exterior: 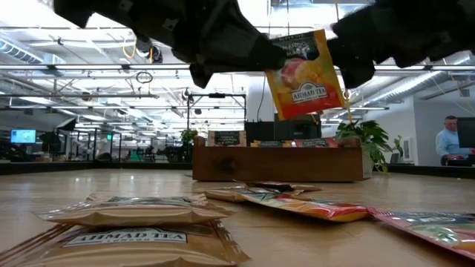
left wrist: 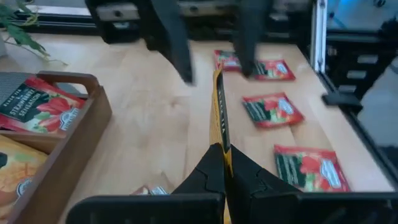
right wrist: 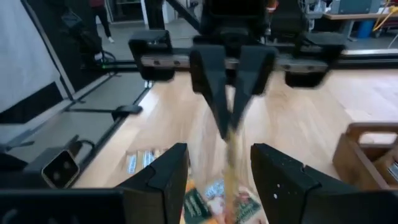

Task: Pick & Place Tea
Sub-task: Put the yellow tea bag into the middle wooden organizer

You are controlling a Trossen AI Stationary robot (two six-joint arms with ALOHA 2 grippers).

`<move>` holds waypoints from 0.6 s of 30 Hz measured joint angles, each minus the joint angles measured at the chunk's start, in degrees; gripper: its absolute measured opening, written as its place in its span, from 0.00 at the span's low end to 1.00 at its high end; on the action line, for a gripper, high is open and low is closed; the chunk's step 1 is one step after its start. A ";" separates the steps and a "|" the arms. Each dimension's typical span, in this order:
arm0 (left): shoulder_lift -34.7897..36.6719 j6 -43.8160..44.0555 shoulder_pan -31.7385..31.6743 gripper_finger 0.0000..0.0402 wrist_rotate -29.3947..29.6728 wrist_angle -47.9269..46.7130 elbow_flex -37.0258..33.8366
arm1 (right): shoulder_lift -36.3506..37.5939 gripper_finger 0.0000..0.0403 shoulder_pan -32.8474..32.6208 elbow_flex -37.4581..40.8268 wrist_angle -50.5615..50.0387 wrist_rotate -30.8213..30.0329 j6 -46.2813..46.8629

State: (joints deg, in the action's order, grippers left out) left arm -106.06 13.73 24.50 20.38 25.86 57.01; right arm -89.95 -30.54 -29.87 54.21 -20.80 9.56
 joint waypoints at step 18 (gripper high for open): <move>-0.02 -0.43 -1.28 0.00 -0.81 1.19 0.00 | -1.90 0.33 1.61 -0.72 0.01 0.06 -0.20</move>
State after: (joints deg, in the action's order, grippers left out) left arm -106.08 13.30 23.22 19.57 27.05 57.01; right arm -91.85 -28.93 -30.59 54.22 -20.73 9.37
